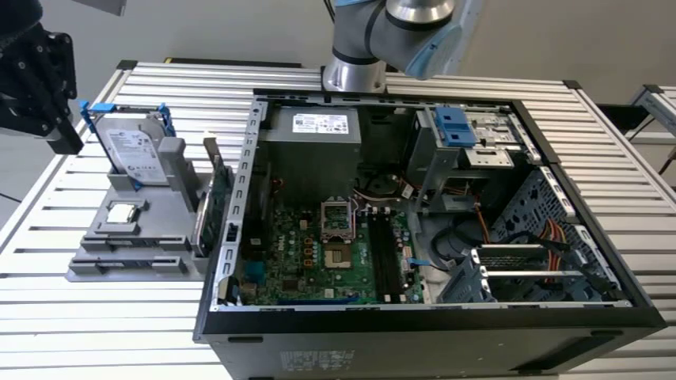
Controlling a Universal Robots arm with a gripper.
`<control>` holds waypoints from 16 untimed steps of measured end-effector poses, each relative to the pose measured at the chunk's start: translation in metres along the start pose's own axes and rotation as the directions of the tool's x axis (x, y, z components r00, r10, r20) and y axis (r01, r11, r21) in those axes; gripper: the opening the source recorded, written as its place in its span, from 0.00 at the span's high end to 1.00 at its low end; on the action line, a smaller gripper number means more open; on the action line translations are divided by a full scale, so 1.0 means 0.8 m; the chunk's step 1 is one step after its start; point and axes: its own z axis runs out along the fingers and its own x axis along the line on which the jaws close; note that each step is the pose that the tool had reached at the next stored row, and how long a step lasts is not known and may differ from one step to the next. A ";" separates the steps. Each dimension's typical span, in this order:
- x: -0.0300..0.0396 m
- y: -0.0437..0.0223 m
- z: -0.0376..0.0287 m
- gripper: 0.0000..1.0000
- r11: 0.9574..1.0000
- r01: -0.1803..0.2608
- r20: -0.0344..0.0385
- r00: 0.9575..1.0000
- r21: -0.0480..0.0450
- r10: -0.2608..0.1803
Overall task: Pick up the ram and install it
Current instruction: 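Pick up the ram and move it above insertion slot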
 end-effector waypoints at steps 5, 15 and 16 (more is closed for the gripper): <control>0.0000 0.0000 0.0000 1.00 1.000 0.001 0.000 1.000 0.000 -0.001; 0.0000 0.0000 0.0000 0.00 1.000 0.002 0.000 1.000 0.000 -0.002; 0.0000 0.0000 0.0000 0.00 1.000 0.002 0.000 1.000 0.000 -0.002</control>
